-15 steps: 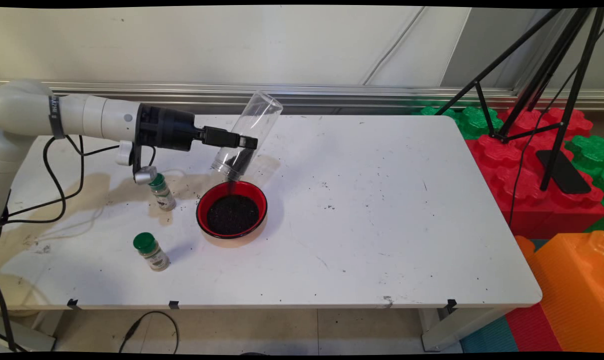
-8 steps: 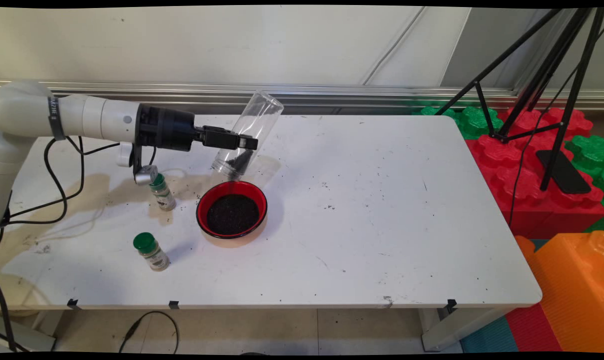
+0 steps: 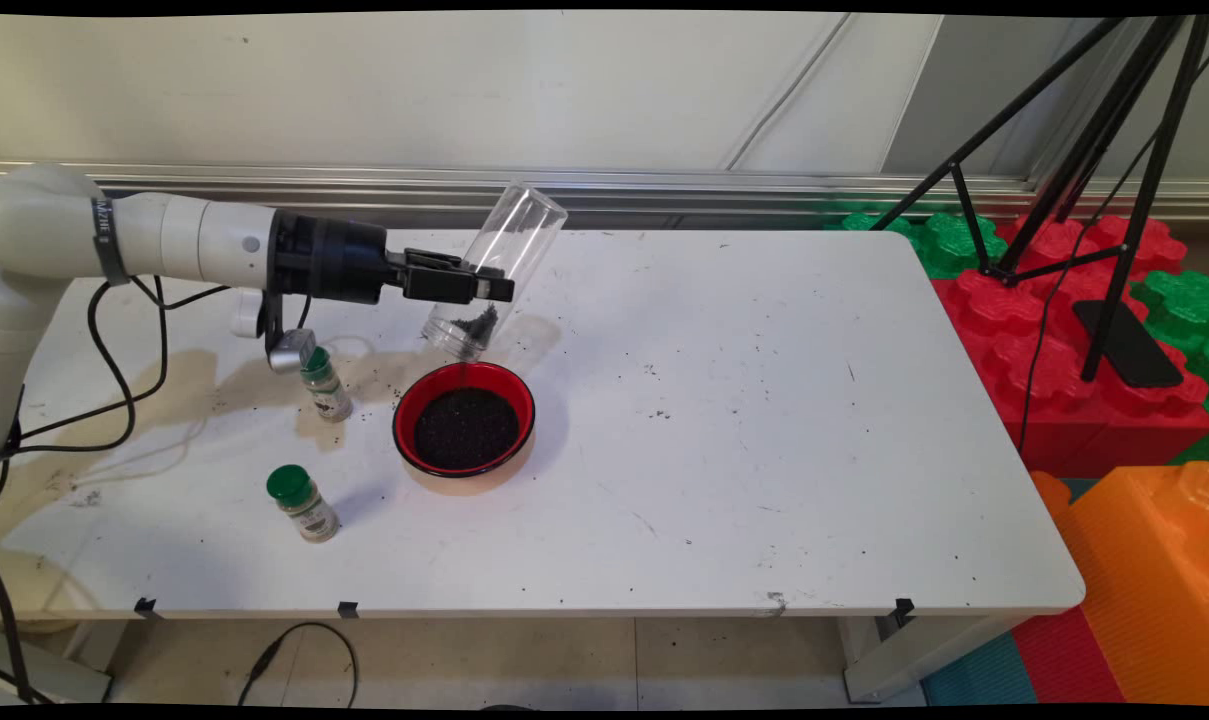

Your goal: Pour the black seasoning powder in the red bowl

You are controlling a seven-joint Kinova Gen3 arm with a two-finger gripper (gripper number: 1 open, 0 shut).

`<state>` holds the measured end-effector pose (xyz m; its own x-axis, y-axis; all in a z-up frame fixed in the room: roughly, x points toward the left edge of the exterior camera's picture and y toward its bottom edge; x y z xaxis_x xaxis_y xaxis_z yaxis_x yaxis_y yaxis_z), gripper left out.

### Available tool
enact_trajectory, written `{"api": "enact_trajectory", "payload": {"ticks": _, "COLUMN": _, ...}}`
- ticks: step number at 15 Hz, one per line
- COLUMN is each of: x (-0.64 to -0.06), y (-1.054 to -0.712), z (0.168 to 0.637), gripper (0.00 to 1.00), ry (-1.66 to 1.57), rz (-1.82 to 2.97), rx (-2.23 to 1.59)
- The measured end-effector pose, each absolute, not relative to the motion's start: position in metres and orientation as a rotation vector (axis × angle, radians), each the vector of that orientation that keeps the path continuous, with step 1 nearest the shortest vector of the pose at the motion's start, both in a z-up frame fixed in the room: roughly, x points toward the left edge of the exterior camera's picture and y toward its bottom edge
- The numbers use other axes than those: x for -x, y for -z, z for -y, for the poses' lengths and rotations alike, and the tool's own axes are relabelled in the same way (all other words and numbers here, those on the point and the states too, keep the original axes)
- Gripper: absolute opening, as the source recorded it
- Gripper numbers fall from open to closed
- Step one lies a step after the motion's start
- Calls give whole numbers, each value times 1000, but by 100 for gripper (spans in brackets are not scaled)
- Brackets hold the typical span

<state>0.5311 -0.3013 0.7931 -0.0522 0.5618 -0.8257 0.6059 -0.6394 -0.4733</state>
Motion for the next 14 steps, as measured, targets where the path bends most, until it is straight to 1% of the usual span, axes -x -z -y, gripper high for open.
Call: {"api": "enact_trajectory", "payload": {"ticks": 14, "x": -535, "y": -796, "z": 295, "gripper": 0, "ry": 1817, "rz": -1142, "rx": -2145}}
